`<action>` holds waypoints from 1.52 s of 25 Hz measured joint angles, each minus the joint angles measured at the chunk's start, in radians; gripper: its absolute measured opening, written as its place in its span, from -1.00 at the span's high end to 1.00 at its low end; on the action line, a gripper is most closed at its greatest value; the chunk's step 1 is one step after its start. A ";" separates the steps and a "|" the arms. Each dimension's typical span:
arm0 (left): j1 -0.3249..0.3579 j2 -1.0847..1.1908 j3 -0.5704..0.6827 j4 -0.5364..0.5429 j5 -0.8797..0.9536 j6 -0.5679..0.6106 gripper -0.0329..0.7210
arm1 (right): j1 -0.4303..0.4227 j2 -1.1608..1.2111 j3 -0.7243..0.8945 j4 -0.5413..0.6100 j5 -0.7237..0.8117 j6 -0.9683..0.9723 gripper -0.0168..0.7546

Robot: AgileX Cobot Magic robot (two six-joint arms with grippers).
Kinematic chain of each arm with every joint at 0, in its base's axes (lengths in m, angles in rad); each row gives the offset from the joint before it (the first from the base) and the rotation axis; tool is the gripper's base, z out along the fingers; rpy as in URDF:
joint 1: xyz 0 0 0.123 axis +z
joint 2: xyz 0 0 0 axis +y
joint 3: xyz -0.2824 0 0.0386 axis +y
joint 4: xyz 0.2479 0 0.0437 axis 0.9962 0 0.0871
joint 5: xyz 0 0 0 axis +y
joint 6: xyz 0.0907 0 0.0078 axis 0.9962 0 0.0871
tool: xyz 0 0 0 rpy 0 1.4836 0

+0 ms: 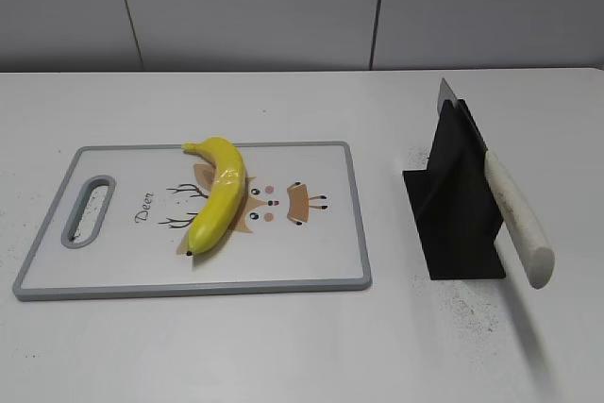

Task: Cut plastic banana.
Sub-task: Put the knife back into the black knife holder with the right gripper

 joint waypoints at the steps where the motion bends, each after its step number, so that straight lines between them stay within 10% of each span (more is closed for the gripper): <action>1: 0.000 0.000 0.000 0.000 0.000 0.000 -0.41 | 0.000 -0.033 0.006 -0.006 0.012 -0.001 -0.56; 13: 0.000 0.000 0.000 0.000 -0.001 0.000 -0.41 | -0.009 -0.218 0.021 -0.007 0.042 -0.001 -0.53; 27: 0.000 0.000 0.000 -0.001 -0.001 0.000 -0.41 | -0.338 -0.222 0.025 0.000 0.042 -0.001 -0.52; 38: 0.000 -0.015 0.001 -0.001 0.000 0.000 -0.41 | -0.364 -0.222 0.025 0.000 0.044 -0.001 -0.51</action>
